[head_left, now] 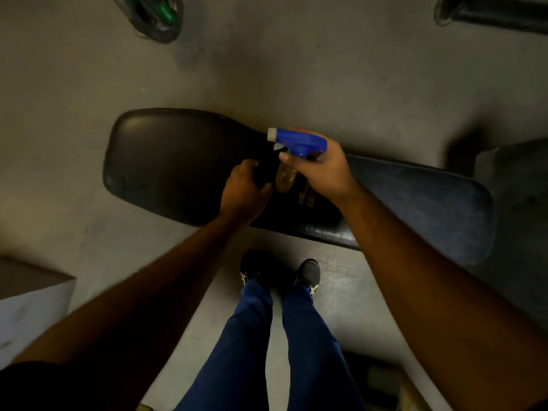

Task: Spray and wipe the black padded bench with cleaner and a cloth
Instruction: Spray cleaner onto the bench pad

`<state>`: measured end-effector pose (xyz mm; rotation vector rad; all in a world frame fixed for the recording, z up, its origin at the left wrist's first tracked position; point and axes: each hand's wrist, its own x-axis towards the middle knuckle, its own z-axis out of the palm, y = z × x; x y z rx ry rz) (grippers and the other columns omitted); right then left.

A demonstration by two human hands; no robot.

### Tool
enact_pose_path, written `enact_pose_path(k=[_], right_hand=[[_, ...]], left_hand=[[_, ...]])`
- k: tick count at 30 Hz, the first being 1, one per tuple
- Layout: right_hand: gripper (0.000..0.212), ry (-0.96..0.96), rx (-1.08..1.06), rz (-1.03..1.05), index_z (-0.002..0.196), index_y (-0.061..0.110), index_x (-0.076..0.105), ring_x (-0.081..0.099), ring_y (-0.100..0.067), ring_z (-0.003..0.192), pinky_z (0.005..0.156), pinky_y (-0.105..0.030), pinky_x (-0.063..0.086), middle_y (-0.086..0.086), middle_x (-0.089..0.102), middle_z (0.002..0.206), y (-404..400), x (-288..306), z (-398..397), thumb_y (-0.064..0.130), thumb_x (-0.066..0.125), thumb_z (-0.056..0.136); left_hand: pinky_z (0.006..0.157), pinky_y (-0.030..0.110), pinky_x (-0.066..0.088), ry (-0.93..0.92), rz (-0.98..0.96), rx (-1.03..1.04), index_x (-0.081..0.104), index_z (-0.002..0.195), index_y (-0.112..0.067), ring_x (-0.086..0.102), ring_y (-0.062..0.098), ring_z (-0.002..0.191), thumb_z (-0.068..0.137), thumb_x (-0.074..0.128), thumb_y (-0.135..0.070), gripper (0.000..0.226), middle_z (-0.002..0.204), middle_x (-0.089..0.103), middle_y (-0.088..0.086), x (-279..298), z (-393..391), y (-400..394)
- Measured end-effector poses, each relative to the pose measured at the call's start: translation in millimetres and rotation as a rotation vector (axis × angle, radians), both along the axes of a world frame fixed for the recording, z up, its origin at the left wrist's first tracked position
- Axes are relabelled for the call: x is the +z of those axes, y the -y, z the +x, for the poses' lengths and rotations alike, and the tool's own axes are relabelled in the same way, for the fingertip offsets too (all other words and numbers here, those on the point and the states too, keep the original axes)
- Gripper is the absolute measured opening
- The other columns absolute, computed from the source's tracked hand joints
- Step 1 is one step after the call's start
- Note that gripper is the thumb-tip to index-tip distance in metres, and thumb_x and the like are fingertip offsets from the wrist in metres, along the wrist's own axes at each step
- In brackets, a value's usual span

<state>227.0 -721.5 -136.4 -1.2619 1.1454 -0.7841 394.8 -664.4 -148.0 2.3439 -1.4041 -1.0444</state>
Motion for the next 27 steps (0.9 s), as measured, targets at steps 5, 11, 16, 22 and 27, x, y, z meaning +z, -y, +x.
enact_pose_path(k=[5, 11, 16, 22, 27], right_hand=[[0.037, -0.221, 0.160, -0.091, 0.106, 0.031, 0.068, 0.069, -0.013, 0.088, 0.083, -0.041, 0.058, 0.007, 0.073, 0.097, 14.1, 18.3, 28.4, 0.046, 0.082, 0.075], [0.037, -0.251, 0.193, -0.215, 0.118, 0.017, 0.064, 0.064, -0.019, 0.096, 0.086, -0.028, 0.050, -0.003, 0.066, 0.104, 36.5, 17.4, 85.3, 0.031, 0.074, 0.085], [0.017, -0.334, 0.248, -0.158, 0.088, 0.024, 0.065, 0.065, -0.021, 0.077, 0.080, -0.050, 0.055, 0.001, 0.068, 0.082, 50.8, 7.1, 147.4, 0.040, 0.070, 0.081], [0.032, -0.480, 0.261, -0.172, 0.086, 0.022, 0.062, 0.065, -0.028, 0.075, 0.076, -0.048, 0.055, -0.002, 0.067, 0.078, 38.9, -9.8, 247.4, 0.052, 0.063, 0.079], [0.017, -0.576, 0.307, -0.078, 0.081, 0.030, 0.054, 0.065, -0.020, 0.072, 0.075, -0.041, 0.057, 0.003, 0.061, 0.075, 42.2, -37.7, 324.4, 0.037, 0.068, 0.089]], left_hand=[[0.093, 0.033, 0.045, -0.003, -0.038, 0.070, 0.046, 0.137, -0.020, 0.053, 0.022, 0.118, 0.085, 0.068, -0.029, 0.057, 0.136, 0.048, 0.007, 3.9, 27.9, -0.3], [0.098, 0.042, 0.048, 0.026, -0.077, 0.150, 0.042, 0.140, -0.024, 0.048, 0.021, 0.123, 0.086, 0.066, -0.034, 0.059, 0.143, 0.041, 0.004, -3.8, 90.2, 10.3], [0.099, 0.044, 0.047, 0.150, -0.052, 0.071, 0.040, 0.142, -0.018, 0.047, 0.029, 0.126, 0.087, 0.064, -0.038, 0.063, 0.143, 0.041, 0.009, -23.1, 168.1, 22.5], [0.111, 0.045, 0.033, 0.301, -0.055, -0.029, 0.038, 0.143, -0.012, 0.037, 0.033, 0.136, 0.089, 0.058, -0.048, 0.068, 0.149, 0.038, 0.016, -72.1, 259.9, 11.9], [0.121, 0.047, 0.010, 0.371, -0.098, -0.076, 0.026, 0.151, -0.009, 0.013, 0.033, 0.148, 0.092, 0.044, -0.061, 0.081, 0.160, 0.018, 0.019, -120.0, 302.8, 10.0]])
